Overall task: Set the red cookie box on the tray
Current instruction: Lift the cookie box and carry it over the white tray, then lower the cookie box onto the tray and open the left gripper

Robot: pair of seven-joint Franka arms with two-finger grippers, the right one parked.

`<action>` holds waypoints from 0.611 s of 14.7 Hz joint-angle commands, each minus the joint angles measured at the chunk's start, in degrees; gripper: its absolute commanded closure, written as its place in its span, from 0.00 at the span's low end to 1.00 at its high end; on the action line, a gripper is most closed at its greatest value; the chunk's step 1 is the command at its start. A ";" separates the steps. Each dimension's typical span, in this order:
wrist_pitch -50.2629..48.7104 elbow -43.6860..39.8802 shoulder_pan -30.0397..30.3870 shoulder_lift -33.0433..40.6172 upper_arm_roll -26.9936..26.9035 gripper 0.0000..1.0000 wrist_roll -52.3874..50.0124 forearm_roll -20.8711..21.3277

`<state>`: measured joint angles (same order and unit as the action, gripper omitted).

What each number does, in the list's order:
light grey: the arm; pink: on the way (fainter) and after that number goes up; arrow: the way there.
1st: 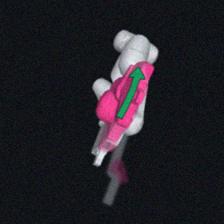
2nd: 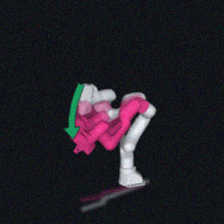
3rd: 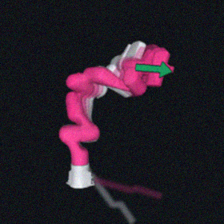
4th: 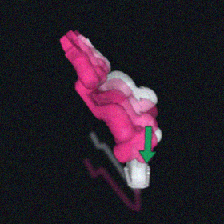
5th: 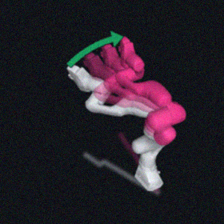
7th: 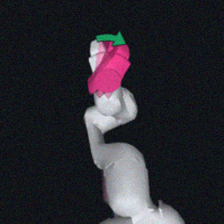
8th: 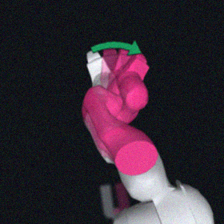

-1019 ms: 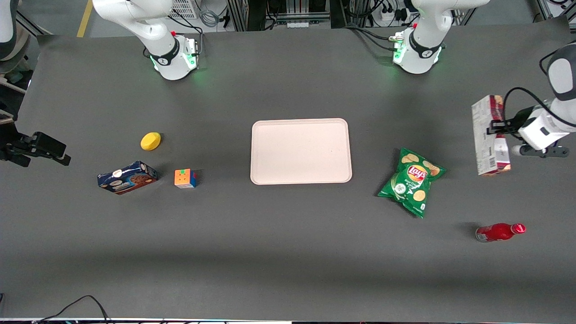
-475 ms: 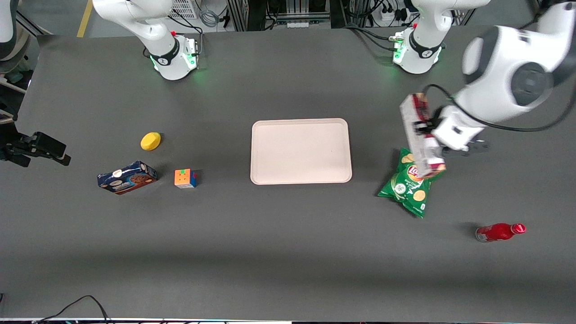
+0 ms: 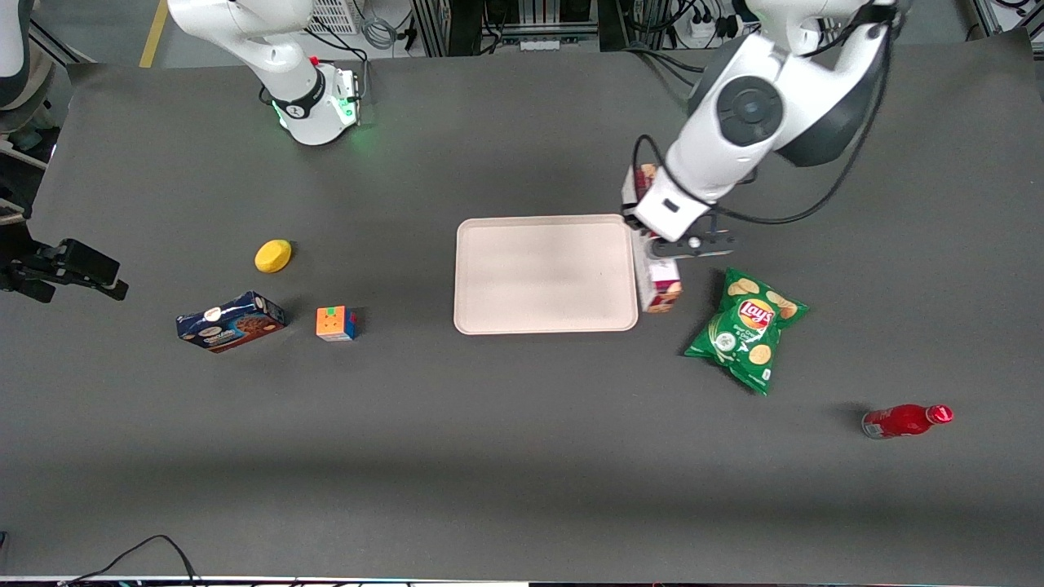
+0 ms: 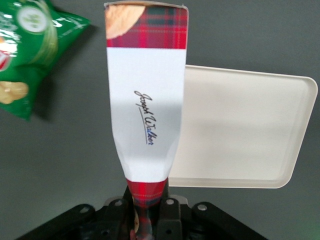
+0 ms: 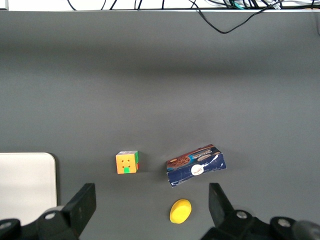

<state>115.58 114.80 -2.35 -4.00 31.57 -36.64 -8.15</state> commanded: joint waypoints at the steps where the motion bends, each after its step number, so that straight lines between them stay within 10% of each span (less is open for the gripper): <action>1: 7.53 3.05 -0.82 -4.25 0.86 0.80 -1.07 1.99; 9: 24.07 11.67 -3.62 -10.50 2.00 0.80 -6.59 4.55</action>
<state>136.75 125.74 -4.08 -13.55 32.99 -38.34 -4.63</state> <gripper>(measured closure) 0.793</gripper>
